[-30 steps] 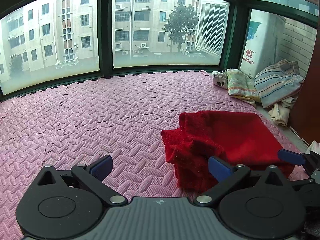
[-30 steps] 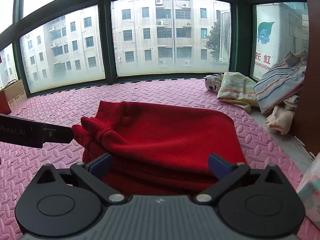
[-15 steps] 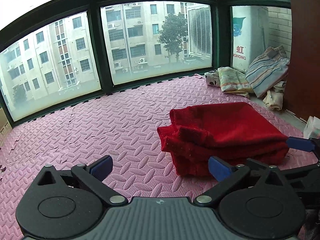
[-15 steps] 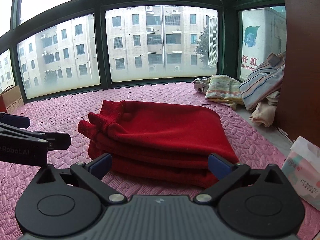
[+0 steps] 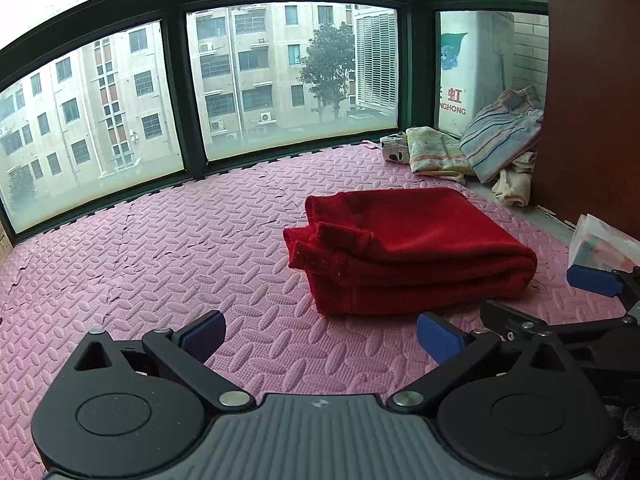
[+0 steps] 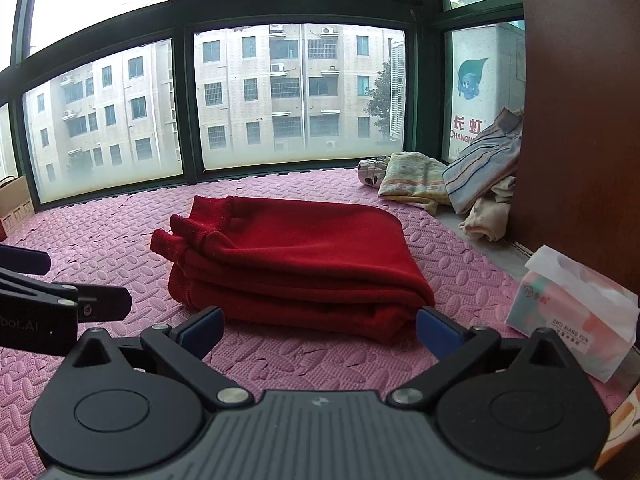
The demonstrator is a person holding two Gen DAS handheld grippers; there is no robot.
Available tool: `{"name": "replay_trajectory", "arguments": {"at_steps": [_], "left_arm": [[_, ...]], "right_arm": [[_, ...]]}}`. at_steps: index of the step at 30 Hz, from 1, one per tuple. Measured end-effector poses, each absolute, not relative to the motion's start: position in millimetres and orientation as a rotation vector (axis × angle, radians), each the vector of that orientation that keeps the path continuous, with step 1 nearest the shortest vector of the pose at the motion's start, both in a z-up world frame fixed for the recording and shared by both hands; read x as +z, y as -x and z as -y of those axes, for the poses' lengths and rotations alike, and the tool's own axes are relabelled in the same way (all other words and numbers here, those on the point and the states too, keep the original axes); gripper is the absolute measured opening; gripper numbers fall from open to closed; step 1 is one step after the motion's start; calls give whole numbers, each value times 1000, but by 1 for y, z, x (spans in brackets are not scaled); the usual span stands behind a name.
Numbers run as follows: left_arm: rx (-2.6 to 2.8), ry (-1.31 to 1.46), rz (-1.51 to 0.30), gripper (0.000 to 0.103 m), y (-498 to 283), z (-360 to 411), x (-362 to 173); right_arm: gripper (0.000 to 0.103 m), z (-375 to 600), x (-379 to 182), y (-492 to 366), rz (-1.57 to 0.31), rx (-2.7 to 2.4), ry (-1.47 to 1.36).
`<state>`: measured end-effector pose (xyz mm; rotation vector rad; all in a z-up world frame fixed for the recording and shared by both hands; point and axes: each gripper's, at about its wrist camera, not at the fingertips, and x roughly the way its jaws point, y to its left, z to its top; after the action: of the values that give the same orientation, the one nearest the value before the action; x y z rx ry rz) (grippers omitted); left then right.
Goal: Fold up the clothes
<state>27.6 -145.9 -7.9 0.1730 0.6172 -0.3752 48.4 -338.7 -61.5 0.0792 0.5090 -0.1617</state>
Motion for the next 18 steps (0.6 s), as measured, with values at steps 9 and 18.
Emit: {"name": "replay_trajectory", "arguments": {"at_steps": [9,18], "left_arm": [[-451,-158,-704,103,-6,149,-15],[-460,-174,-726,103,11,149,-18]], "right_arm": [[103,340,-64,-28,-524,-197,-81],[103,337,-66,-15,-530,-201,-81]]}}
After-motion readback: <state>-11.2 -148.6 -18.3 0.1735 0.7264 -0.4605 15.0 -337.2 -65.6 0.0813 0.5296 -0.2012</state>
